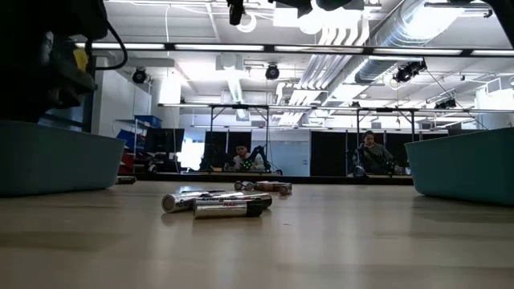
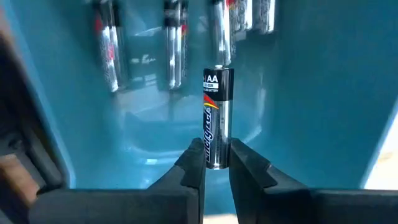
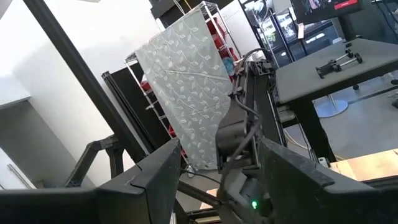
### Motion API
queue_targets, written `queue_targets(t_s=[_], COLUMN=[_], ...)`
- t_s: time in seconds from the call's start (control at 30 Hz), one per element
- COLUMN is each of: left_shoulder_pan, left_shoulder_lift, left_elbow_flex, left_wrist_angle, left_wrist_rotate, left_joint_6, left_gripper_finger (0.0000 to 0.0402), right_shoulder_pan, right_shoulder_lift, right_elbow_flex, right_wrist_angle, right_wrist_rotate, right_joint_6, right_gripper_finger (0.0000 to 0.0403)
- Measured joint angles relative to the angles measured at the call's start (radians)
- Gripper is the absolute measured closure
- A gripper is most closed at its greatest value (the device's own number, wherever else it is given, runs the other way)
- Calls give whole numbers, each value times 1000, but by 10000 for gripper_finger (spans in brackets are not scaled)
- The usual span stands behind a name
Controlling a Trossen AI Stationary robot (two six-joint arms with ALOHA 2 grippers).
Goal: Sort batteries
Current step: Put the silver battery into the blue bin
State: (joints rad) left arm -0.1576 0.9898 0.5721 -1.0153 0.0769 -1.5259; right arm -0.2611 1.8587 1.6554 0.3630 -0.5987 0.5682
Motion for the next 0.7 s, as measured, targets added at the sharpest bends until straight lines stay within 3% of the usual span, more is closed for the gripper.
queue_targets(t_s=[0.7], left_shoulder_pan=[86], left_shoulder_lift=[1], left_elbow_flex=[-108], left_wrist_angle=[105], left_wrist_rotate=[-62], left_joint_6=[10], left_gripper_finger=[360], right_shoulder_pan=[0], right_shoulder_lift=[0], right_elbow_flex=[0], right_wrist_angle=[0], right_wrist_rotate=[0], right_joint_6=[11], right_gripper_finger=[195])
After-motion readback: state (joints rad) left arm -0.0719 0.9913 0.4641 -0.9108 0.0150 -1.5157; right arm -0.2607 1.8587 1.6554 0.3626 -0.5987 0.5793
